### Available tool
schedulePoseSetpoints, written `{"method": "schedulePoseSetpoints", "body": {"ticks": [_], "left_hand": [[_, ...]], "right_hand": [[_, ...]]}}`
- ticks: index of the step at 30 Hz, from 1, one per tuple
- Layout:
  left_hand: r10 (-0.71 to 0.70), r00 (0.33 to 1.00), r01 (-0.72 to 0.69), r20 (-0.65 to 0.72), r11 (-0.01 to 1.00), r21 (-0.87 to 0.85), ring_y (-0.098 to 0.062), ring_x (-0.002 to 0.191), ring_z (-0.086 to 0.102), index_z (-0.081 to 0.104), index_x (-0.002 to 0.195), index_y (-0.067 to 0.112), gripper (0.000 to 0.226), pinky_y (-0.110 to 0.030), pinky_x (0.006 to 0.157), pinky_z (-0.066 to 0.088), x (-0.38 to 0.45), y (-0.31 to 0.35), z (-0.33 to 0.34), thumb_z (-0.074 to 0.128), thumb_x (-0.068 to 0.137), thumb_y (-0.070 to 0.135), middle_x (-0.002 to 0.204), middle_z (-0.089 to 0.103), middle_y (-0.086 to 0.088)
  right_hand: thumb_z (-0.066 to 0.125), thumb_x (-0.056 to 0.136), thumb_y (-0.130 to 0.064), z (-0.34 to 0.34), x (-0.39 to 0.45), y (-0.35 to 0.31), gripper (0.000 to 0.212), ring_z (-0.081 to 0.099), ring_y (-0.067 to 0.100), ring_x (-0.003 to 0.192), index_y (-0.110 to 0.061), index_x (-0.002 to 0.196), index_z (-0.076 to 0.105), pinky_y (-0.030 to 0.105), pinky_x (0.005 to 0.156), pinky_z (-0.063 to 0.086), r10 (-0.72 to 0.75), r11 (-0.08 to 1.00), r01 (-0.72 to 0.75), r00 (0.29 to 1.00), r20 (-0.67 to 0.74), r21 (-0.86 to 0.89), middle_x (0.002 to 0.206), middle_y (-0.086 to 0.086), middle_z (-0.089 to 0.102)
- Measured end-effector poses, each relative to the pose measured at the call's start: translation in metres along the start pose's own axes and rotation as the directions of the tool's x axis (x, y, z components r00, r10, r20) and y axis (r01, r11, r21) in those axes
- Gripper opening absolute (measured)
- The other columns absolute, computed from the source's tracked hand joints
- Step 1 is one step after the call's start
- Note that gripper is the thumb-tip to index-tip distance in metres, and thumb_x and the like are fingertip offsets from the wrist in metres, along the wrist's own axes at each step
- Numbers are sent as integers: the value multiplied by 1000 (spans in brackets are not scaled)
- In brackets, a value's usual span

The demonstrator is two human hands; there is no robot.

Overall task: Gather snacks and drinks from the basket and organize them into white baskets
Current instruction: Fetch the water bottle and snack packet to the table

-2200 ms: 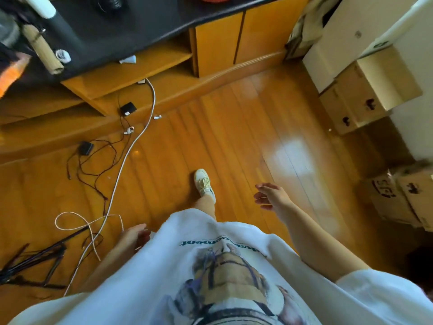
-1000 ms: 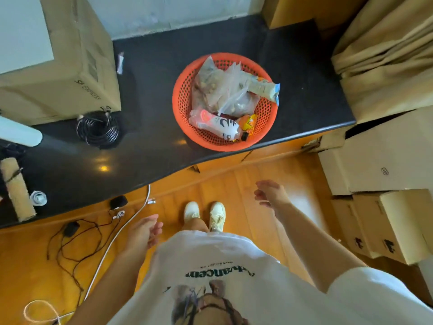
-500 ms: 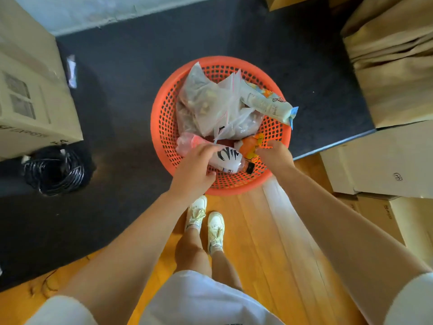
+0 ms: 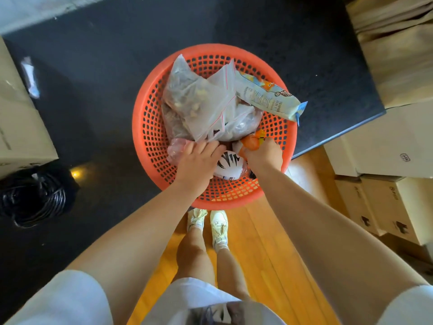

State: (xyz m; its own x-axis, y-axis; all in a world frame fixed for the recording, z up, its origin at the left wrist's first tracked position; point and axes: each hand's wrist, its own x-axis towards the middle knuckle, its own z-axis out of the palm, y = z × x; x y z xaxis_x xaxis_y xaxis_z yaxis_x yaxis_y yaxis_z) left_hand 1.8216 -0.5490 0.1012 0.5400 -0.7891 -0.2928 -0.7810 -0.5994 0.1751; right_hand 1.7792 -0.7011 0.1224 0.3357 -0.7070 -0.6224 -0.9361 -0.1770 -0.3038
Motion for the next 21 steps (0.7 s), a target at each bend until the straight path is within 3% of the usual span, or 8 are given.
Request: {"method": "schedulePoseSetpoints", "body": {"ticks": [3, 7, 9, 11, 13, 15, 18, 21], "left_hand": [[5, 999, -4, 40, 1000, -21, -23, 123, 45, 36, 136, 20, 72, -37, 104, 27, 1, -1, 0, 72, 74, 26, 131, 46, 3], [23, 1000, -24, -7, 996, -84, -24, 120, 49, 41, 133, 18, 69, -37, 106, 24, -8, -2, -7, 74, 72, 22, 130, 50, 2], [25, 998, -31, -50, 991, -130, -25, 115, 52, 45, 129, 17, 69, -38, 103, 29, -17, -2, -15, 78, 69, 23, 127, 52, 1], [-4, 996, -19, -92, 969, -248, -26, 113, 54, 49, 124, 16, 72, -39, 100, 36, -28, -1, -28, 83, 61, 24, 126, 55, 0], [-53, 990, -7, -133, 911, -413, -25, 116, 53, 49, 122, 15, 76, -41, 102, 39, -40, 1, -43, 86, 56, 21, 126, 56, -1], [-128, 981, 16, -147, 802, -597, -22, 120, 51, 47, 124, 16, 78, -35, 103, 40, -52, 4, -56, 87, 56, 15, 125, 54, 1], [-268, 954, 59, -136, 610, -790, -8, 118, 46, 46, 124, 20, 78, -22, 98, 37, -71, 18, -75, 85, 57, 8, 120, 46, 12], [-304, 948, 71, -93, 488, -870, -13, 115, 51, 46, 117, 25, 74, -27, 97, 42, -87, 35, -92, 84, 57, 6, 118, 51, 6]], "right_hand": [[63, 77, -20, -5, -3, -2, 41, 56, 31, 105, -8, 115, 54, 34, 77, 43, 15, 998, -12, 999, -48, 61, 118, 12, 58], [52, 77, -10, -19, -14, -4, 49, 54, 26, 111, -16, 127, 52, 36, 90, 48, -39, 986, 63, 987, -157, 155, 120, 6, 58], [53, 77, -13, -26, -23, -3, 45, 58, 25, 102, -18, 122, 56, 39, 87, 50, -44, 972, 84, 983, -180, 221, 111, 4, 62], [54, 77, -12, -35, -34, 2, 36, 60, 25, 86, -17, 112, 62, 35, 74, 51, -4, 924, 63, 988, -153, 377, 91, 2, 64], [57, 77, -8, -46, -49, 8, 20, 58, 22, 71, -17, 94, 65, 31, 62, 49, 74, 767, -8, 994, -77, 642, 73, 0, 60], [58, 78, -5, -56, -66, 18, 15, 59, 18, 64, -20, 81, 61, 29, 58, 50, 140, 566, -100, 990, 24, 818, 69, 1, 58], [57, 83, -6, -71, -97, 42, 12, 60, 13, 55, -18, 84, 58, 30, 56, 52, 138, 261, -154, 983, 122, 953, 72, 3, 58], [50, 85, -8, -84, -131, 73, 18, 57, 16, 67, -17, 99, 55, 32, 62, 46, 83, -48, -188, 978, 191, 981, 80, 4, 56]]}}
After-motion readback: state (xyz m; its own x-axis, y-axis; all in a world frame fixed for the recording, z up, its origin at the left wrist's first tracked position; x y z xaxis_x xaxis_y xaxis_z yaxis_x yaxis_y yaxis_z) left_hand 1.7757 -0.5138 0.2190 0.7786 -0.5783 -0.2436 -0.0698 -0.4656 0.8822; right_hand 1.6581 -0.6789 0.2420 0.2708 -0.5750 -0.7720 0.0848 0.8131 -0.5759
